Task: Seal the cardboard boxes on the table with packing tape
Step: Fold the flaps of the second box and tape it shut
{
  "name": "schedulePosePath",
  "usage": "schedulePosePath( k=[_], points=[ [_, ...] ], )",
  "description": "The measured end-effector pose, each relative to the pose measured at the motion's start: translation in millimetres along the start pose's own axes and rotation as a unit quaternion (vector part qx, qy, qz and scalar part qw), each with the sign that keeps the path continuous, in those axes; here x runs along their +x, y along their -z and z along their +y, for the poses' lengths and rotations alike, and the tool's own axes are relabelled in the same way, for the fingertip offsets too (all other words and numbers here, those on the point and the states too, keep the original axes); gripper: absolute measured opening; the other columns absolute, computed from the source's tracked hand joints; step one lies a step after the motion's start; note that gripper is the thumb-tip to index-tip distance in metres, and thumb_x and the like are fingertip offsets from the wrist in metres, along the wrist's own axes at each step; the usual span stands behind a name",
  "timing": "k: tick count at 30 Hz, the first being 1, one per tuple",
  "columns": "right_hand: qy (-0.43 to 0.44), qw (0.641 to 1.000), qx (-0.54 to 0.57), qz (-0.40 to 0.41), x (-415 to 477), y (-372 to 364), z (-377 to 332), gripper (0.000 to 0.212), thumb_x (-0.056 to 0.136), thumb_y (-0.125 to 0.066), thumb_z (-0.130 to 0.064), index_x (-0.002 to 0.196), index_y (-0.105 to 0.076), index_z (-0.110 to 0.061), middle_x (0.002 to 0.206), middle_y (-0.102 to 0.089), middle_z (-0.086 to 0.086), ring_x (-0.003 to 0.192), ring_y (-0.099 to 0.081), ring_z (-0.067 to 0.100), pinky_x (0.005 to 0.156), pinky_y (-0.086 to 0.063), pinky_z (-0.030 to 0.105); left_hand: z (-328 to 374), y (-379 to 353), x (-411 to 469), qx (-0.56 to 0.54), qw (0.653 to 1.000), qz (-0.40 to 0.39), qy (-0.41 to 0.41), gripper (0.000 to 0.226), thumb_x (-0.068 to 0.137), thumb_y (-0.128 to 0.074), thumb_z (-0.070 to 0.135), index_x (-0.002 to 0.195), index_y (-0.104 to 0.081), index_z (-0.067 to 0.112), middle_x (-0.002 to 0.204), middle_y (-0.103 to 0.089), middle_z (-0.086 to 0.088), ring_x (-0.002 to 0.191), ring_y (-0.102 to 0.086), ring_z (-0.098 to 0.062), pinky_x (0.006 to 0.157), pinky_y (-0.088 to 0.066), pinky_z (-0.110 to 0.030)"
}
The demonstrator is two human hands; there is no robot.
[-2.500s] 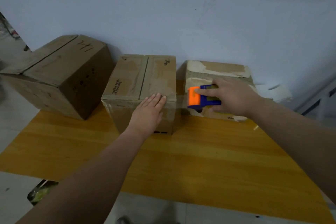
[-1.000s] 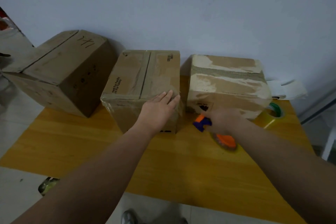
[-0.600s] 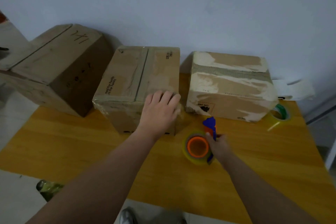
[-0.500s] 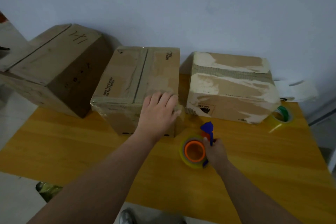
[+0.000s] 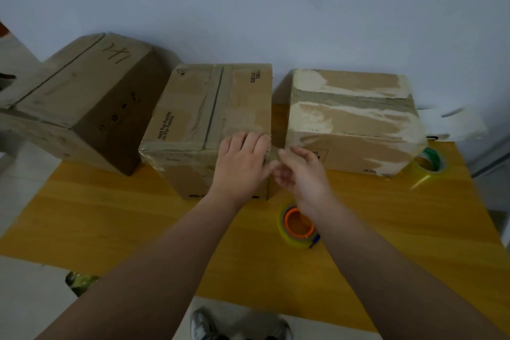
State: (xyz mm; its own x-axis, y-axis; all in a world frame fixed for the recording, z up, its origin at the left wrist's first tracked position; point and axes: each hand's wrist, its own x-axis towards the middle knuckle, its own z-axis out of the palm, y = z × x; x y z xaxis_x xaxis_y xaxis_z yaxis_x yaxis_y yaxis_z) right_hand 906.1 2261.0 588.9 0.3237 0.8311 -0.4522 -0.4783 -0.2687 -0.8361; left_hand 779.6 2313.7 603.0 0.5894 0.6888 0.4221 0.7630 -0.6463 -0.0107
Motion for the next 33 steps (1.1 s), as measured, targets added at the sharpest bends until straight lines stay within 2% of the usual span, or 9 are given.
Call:
schedulePosePath(
  k=[2,5,9,17,20,24,28,31,33],
  points=[
    [0.065,0.994,-0.033,0.077,1,2,-4,0.043,0.085,-0.069,-0.011,0.121,-0.048,-0.020,0.076,-0.069,0.002,0.061,-0.063,0.010,0.057,-0.050,0.023,-5,2,-2,-0.003,0.999,-0.028,-0.019,0.054,0.080,-0.065,0.051,0.116,-0.060,0.010,0.115,-0.062,-0.008,0.104,-0.058,-0.030,0.086,-0.046,-0.042],
    [0.107,0.991,-0.019,0.076,3,8,-9,0.041,0.085,-0.068,-0.005,0.116,-0.047,-0.022,0.070,-0.069,0.001,0.060,-0.062,0.010,0.055,-0.049,0.022,-18,4,-14,0.018,0.995,-0.079,-0.052,0.068,0.077,-0.073,0.037,0.135,-0.048,0.013,0.136,-0.052,-0.009,0.122,-0.051,-0.027,0.100,-0.041,-0.041],
    [0.049,0.996,0.033,0.073,5,2,-2,0.042,0.087,-0.065,-0.002,0.120,-0.044,-0.016,0.077,-0.067,0.009,0.059,-0.059,0.012,0.055,-0.049,0.024,-24,6,-24,0.014,0.991,-0.121,-0.049,0.073,0.085,-0.065,0.023,0.147,-0.028,0.016,0.152,-0.031,-0.006,0.140,-0.029,-0.021,0.113,-0.013,-0.031],
    [-0.007,0.991,0.116,0.071,11,-22,22,0.038,0.089,-0.061,-0.001,0.124,-0.046,-0.005,0.077,-0.061,0.009,0.062,-0.055,0.014,0.056,-0.047,0.025,-22,7,-21,-0.013,0.992,-0.123,-0.031,0.064,0.090,-0.056,0.017,0.148,-0.027,0.017,0.153,-0.028,-0.005,0.141,-0.026,-0.019,0.113,-0.009,-0.028],
    [0.020,0.995,0.041,0.083,12,-27,23,0.034,0.090,-0.062,-0.006,0.122,-0.049,-0.006,0.086,-0.062,0.009,0.071,-0.058,0.017,0.060,-0.049,0.028,-20,7,-21,-0.033,0.993,-0.116,-0.020,0.061,0.090,-0.055,0.018,0.146,-0.031,0.016,0.152,-0.031,-0.005,0.140,-0.029,-0.020,0.114,-0.012,-0.030],
    [0.129,0.970,-0.164,0.125,8,-17,25,0.028,0.092,-0.061,-0.019,0.120,-0.056,-0.014,0.114,-0.062,0.006,0.105,-0.059,0.021,0.089,-0.051,0.034,-19,5,-22,-0.030,0.993,-0.112,-0.014,0.063,0.091,-0.054,0.020,0.148,-0.027,0.018,0.154,-0.027,-0.003,0.142,-0.023,-0.018,0.115,-0.009,-0.029],
    [0.191,0.968,-0.161,-0.017,-2,-12,34,0.045,0.101,-0.040,-0.015,0.146,-0.035,-0.020,0.142,-0.038,-0.015,0.128,-0.035,-0.007,0.098,-0.032,0.005,-20,5,-21,-0.032,0.994,-0.101,-0.014,0.062,0.092,-0.053,0.021,0.148,-0.026,0.019,0.155,-0.026,-0.001,0.142,-0.022,-0.016,0.114,-0.005,-0.027],
    [0.111,0.952,-0.228,-0.169,-14,-12,64,0.064,0.103,-0.038,-0.026,0.151,0.003,-0.027,0.152,-0.005,-0.021,0.138,-0.005,-0.007,0.112,-0.015,0.016,-19,5,-22,-0.031,0.995,-0.095,-0.007,0.061,0.093,-0.052,0.022,0.148,-0.026,0.019,0.155,-0.026,-0.001,0.142,-0.022,-0.016,0.113,-0.002,-0.025],
    [0.090,0.936,-0.281,-0.189,-19,-4,75,0.067,0.103,-0.037,-0.022,0.151,0.010,-0.025,0.157,0.009,-0.014,0.142,0.007,0.001,0.119,-0.005,0.029,-19,4,-23,-0.024,0.995,-0.098,-0.010,0.063,0.093,-0.052,0.021,0.149,-0.024,0.020,0.155,-0.024,-0.001,0.143,-0.020,-0.015,0.113,-0.002,-0.026]
  ],
)
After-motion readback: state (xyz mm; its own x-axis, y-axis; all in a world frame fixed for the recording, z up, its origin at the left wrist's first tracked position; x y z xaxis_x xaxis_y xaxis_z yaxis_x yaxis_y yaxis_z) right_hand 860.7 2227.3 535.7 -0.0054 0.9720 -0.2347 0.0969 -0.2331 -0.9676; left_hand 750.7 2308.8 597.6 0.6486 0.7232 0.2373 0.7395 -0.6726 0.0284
